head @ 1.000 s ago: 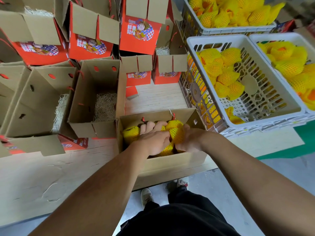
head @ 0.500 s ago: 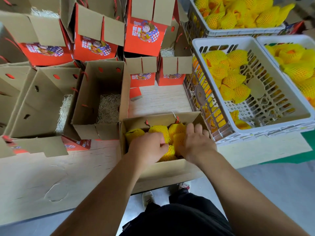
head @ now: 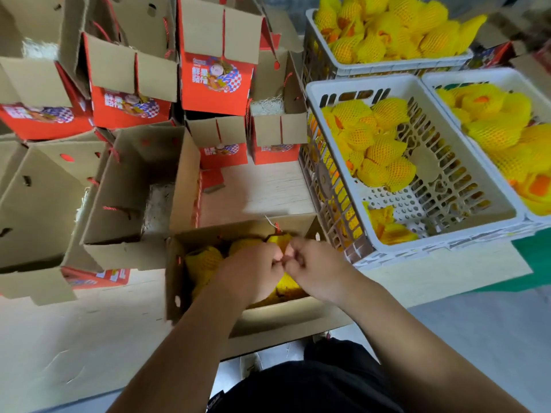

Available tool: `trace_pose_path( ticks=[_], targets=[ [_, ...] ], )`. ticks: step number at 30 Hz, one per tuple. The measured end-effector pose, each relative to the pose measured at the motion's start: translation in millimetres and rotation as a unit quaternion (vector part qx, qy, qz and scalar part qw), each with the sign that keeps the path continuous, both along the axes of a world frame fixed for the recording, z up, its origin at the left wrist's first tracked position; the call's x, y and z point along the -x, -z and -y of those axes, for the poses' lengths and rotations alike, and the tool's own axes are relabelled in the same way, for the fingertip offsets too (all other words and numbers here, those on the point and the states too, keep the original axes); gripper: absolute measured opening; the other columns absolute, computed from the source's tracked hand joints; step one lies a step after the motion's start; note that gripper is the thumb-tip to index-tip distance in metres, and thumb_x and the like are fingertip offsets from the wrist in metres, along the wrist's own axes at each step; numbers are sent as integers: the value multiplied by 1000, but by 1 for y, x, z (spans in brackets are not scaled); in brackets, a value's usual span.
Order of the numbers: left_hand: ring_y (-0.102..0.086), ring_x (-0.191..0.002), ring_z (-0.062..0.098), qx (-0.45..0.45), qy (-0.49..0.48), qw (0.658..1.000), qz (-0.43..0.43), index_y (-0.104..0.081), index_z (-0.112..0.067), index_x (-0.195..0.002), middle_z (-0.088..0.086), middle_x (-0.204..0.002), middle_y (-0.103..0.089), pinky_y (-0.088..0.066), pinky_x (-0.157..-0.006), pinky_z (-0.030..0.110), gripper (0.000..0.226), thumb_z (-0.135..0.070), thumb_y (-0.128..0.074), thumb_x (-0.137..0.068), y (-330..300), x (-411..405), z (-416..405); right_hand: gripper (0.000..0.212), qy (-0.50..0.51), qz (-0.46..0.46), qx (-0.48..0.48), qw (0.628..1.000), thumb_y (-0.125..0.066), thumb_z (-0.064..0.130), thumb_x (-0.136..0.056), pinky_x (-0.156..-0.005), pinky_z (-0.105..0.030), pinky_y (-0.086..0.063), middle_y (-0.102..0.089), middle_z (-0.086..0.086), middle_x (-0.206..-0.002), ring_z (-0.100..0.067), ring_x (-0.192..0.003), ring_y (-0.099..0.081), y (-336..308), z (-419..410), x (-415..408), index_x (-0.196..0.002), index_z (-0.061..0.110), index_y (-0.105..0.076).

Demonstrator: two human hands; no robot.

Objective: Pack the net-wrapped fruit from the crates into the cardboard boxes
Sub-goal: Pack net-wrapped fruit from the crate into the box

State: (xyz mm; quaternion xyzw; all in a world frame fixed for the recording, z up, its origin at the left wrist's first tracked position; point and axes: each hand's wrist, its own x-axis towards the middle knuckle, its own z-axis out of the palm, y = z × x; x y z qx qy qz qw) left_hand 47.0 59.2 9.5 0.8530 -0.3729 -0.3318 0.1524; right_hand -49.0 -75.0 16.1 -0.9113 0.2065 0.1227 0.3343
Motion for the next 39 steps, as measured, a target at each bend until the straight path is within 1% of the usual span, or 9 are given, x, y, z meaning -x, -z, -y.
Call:
trace_pose_path(
  ticks=[5, 10, 15, 20, 22, 27, 33, 36, 39],
  targets=[
    [-65, -96, 29, 172, -81, 980, 53, -59, -25, -101, 5, -98, -69, -51, -81, 42, 11, -30, -50, -104, -24, 17, 101, 10, 105, 188, 6, 976, -56, 23, -97, -59, -39, -43, -57, 1, -62, -17, -61, -57, -21, 91, 6, -88, 20, -51],
    [-64, -93, 33, 228, -39, 962, 142, -67, -18, -101, 8, -94, -71, -48, -79, 45, 21, -27, -48, -101, -17, 23, 208, 8, 153, 214, -16, 965, -46, 21, -105, -55, -43, -36, -55, -6, -69, -26, -60, -54, -7, 181, 18, -99, 16, -45],
    [-65, -100, 23, 118, 38, 949, 289, -67, -29, -101, -2, -95, -73, -36, -91, 39, 21, -40, -49, -101, 8, 5, 273, 22, 86, 38, 4, 996, -52, 26, -102, -69, -46, -49, -63, -15, -110, -28, -83, -61, 32, 280, 16, -120, 16, -48],
    [-65, -77, 25, 95, 35, 945, 310, -70, -25, -87, -3, -74, -69, -37, -80, 36, 19, -34, -55, -94, 17, -8, 282, 72, 36, -144, 175, 973, -60, 45, -99, -116, -50, -31, -18, -11, -163, -40, -146, -24, 78, 363, -18, -153, 17, -22],
    [-60, -70, 23, 64, 32, 940, 333, -71, -25, -82, -4, -69, -66, -30, -75, 34, 23, -32, -52, -93, 17, -7, 283, 81, 25, -163, 224, 961, -65, 41, -95, -115, -50, -30, -8, -5, -165, -36, -147, -19, 94, 375, -22, -155, 21, -15],
    [-50, -70, 19, 7, 14, 944, 331, -64, -23, -75, -8, -65, -57, -22, -79, 29, 32, -32, -43, -98, 15, -6, 287, 87, 31, -187, 356, 915, -72, 18, -79, -102, -38, -36, -29, -9, -136, -29, -123, -36, 119, 366, -20, -151, 20, -23],
    [-57, -84, 17, -44, 34, 949, 310, -61, -27, -81, -10, -76, -61, -25, -83, 30, 26, -40, -45, -97, 16, -8, 290, 88, 57, -170, 274, 945, -82, 59, -68, -101, -38, -36, -38, -6, -133, -27, -124, -35, 113, 380, -24, -138, 25, -40],
    [-57, -102, 15, -58, 47, 954, 290, -64, -33, -100, -13, -91, -65, -29, -98, 32, 31, -59, -47, -94, 19, -10, 288, 64, 73, -131, 150, 977, -79, 58, -73, -93, -41, -46, -57, -6, -126, -32, -123, -44, 107, 385, -22, -121, 29, -48],
    [-58, -108, 17, -64, 63, 949, 304, -64, -33, -105, -12, -96, -66, -26, -98, 35, 38, -63, -44, -93, 20, -9, 288, 88, 4, -184, 77, 980, -83, 48, -76, -98, -47, -51, -51, -10, -142, -35, -127, -52, 109, 376, -17, -145, 21, -35]
  ],
)
